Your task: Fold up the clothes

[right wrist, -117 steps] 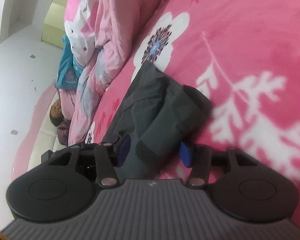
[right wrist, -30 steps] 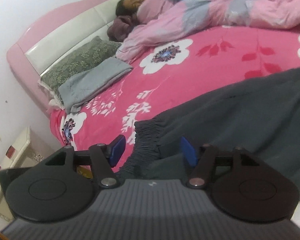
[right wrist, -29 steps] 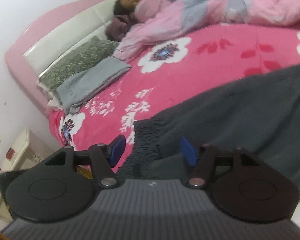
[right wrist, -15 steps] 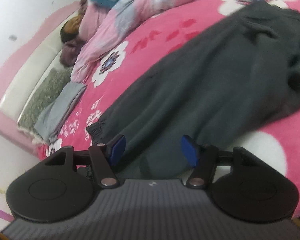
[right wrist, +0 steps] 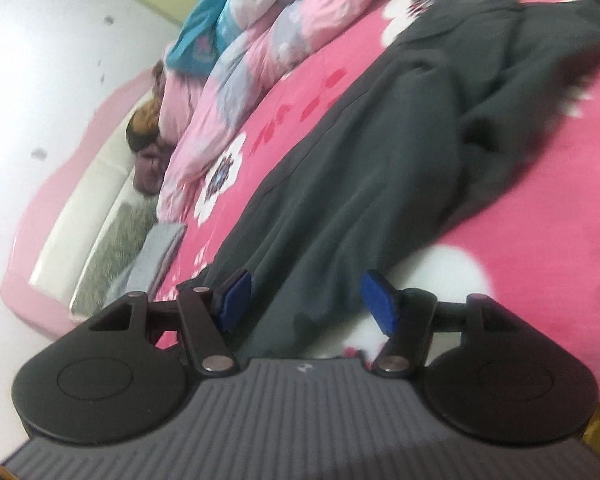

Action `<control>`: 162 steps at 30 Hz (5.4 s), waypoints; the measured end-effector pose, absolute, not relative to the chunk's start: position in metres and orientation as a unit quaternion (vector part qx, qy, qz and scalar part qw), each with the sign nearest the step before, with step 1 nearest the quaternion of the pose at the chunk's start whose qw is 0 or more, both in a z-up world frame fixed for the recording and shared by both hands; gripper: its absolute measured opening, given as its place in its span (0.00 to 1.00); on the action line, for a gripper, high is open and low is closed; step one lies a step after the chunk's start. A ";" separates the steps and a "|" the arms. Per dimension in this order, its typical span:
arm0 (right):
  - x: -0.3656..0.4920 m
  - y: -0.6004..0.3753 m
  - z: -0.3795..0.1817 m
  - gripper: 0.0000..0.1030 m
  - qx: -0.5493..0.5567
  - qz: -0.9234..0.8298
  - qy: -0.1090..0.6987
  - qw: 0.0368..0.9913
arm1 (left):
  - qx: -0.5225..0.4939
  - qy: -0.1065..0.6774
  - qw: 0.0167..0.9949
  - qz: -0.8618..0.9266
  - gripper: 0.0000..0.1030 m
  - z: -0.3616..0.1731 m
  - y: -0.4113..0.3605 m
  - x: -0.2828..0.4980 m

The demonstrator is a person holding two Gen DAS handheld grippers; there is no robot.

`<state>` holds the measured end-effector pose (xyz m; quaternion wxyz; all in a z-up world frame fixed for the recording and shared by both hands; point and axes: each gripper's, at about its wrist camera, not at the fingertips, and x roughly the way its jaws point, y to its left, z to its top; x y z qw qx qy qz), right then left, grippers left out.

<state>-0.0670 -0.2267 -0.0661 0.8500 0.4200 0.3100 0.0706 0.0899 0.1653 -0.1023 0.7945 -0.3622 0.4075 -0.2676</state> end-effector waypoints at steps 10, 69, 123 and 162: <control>-0.078 -0.268 -0.082 0.60 0.452 0.026 0.272 0.849 | -0.295 0.410 0.825 -0.252 0.15 -0.054 0.167 0.193; -0.078 -0.346 -0.052 0.59 0.333 0.011 0.189 0.924 | -0.027 0.390 0.848 -0.357 0.52 -0.041 -0.079 0.095; 0.261 -0.027 -0.018 0.88 -0.025 0.403 0.317 0.858 | -0.332 0.305 0.880 -0.150 0.65 -0.097 0.208 0.089; -0.089 -0.278 0.008 0.11 0.194 0.212 0.076 0.955 | 0.152 0.168 0.941 -0.253 0.77 -0.045 0.053 -0.032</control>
